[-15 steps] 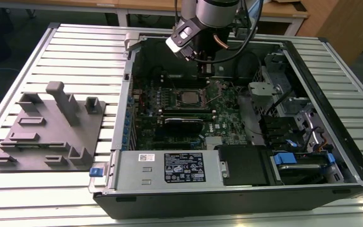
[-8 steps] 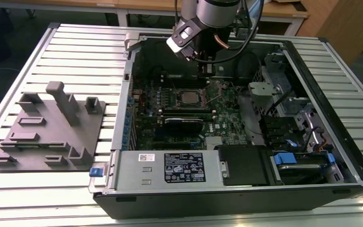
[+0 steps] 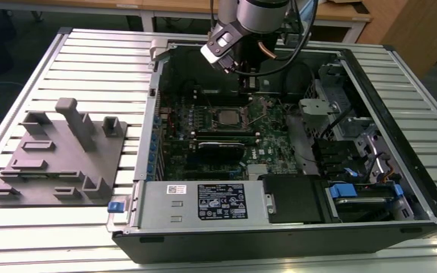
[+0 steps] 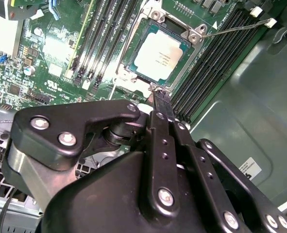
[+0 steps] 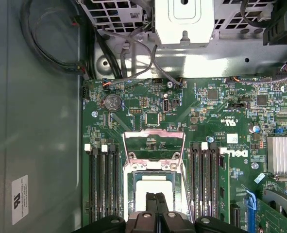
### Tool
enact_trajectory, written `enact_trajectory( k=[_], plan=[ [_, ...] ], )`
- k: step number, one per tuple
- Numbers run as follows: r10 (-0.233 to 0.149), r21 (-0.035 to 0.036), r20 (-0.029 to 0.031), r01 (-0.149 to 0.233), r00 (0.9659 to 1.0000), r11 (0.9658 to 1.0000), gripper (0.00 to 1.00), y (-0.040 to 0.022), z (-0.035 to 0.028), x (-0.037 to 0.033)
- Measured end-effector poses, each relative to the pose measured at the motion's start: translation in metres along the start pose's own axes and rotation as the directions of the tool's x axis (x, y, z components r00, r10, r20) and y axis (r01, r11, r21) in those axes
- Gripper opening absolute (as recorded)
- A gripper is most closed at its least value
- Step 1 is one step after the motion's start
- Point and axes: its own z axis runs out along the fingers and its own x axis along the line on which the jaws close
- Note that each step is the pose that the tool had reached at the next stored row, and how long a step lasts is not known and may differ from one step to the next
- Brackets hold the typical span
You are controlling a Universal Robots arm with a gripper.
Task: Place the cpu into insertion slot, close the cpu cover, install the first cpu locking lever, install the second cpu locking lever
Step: 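Close the cpu cover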
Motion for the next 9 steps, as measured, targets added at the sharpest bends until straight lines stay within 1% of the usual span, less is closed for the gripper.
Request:
enact_trajectory(
  k=[9],
  plan=[
    [0.0, 0.0, -0.0001, 0.0, 1.0, 1.0, 0.11, 0.0006, 0.0001, 0.0]
  ],
)
